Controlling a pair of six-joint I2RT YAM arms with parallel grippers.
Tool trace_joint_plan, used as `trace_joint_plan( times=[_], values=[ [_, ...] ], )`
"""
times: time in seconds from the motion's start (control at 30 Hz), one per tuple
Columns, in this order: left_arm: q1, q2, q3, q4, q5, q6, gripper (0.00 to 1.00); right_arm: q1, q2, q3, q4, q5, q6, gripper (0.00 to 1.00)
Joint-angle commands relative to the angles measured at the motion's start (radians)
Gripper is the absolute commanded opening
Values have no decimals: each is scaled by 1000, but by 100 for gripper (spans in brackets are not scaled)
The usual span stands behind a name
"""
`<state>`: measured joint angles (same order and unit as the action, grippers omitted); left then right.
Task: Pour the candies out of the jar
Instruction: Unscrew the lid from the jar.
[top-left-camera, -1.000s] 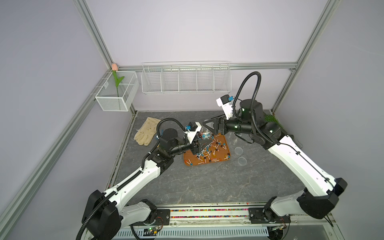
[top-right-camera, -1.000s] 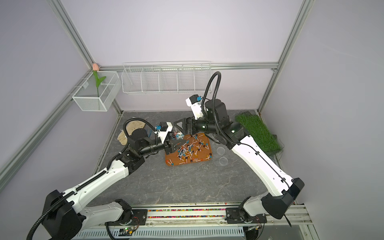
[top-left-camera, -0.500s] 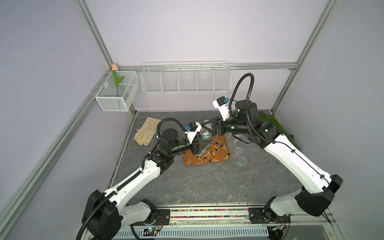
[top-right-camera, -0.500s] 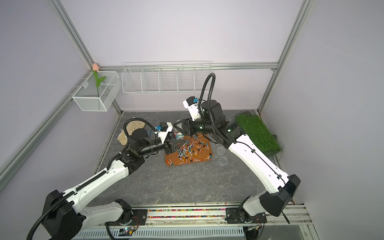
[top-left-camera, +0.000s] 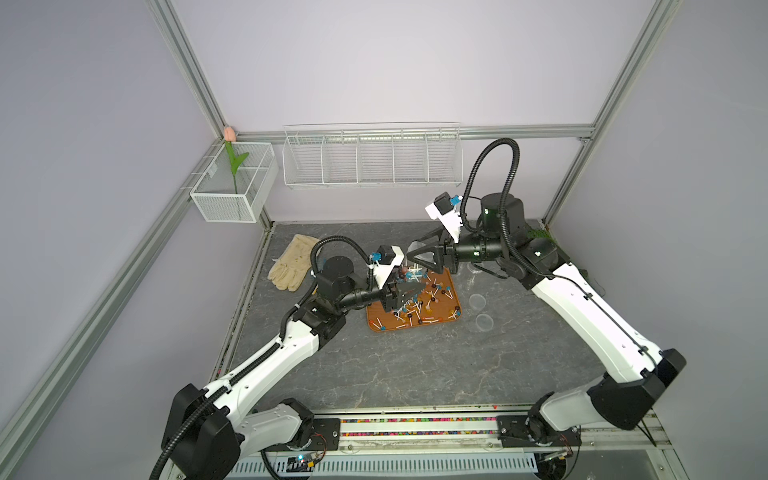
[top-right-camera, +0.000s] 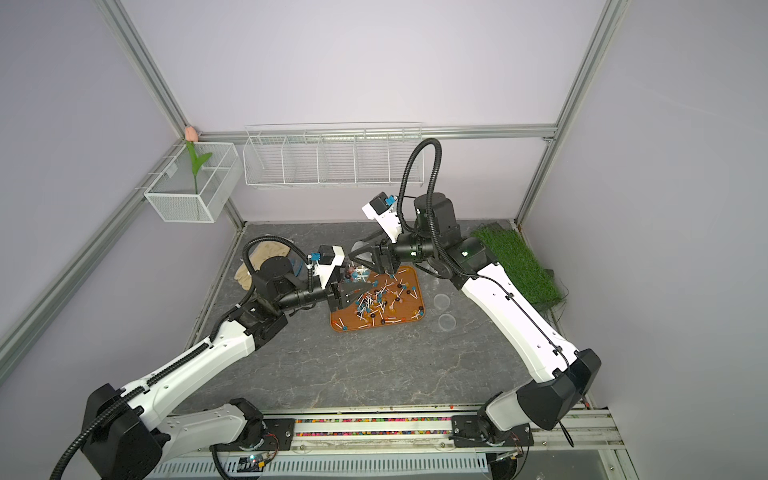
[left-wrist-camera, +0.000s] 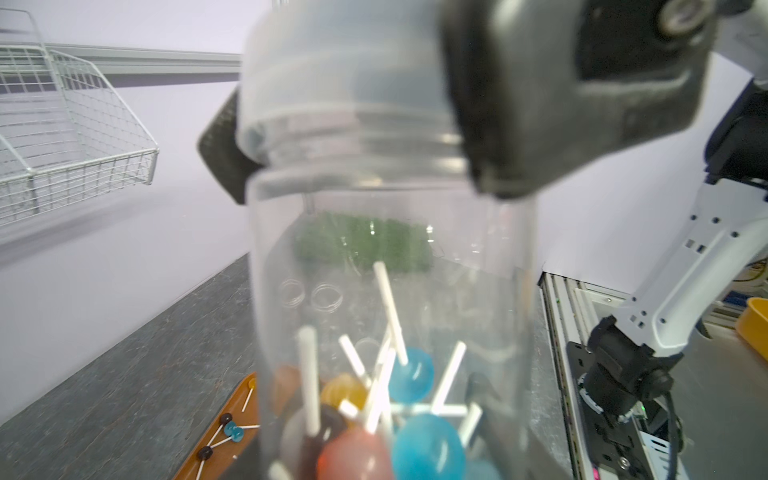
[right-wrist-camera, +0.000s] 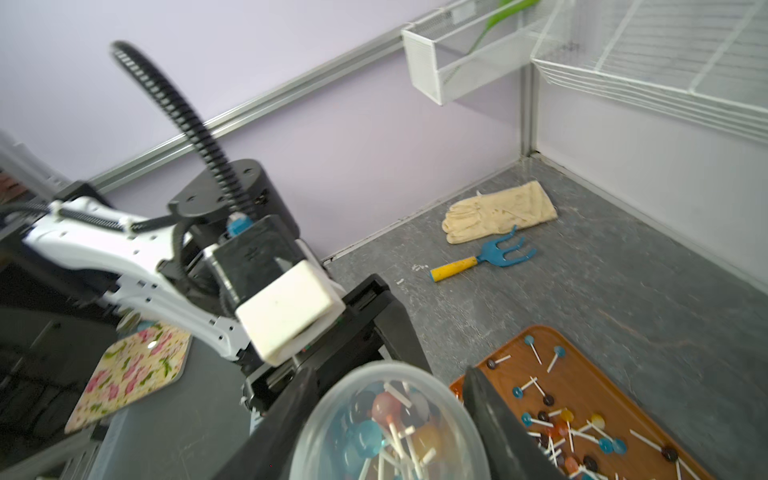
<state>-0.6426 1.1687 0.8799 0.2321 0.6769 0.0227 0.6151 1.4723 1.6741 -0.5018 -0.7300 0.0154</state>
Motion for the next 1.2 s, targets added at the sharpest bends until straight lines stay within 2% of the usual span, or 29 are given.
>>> trace_joint_plan(
  times=[0.0,0.3,0.4,0.43,0.53,0.57,0.63,0.73,0.83,0.97,1.17],
  values=[
    [-3,-6,29,-33,90,-20,50,14,-3,57,23,-306,-164,49],
    [-3,-6,22,9,91,-38,50,18,22,68,-36,-253,-190,49],
    [-3,-4,18,32,90,-52,50,18,25,70,-43,-237,-183,53],
    [-3,-4,13,39,86,-55,50,17,24,72,-45,-227,-181,57],
    [-3,-9,1,55,69,-57,50,18,12,70,-41,-191,-167,87],
    [-3,-11,-4,58,61,-56,50,17,5,70,-37,-175,-158,92],
    [-3,-13,-13,65,40,-52,50,17,-13,66,-24,-140,-130,97],
    [-3,-11,-23,77,-3,-48,50,17,-43,52,19,-63,-47,99],
    [-3,-6,-33,96,-38,-39,50,17,-61,43,44,108,74,98],
    [-3,5,-37,113,-61,-34,50,17,-50,72,-16,292,225,99],
    [-3,13,-37,115,-75,-25,51,58,-33,67,-65,368,285,99]
  ],
)
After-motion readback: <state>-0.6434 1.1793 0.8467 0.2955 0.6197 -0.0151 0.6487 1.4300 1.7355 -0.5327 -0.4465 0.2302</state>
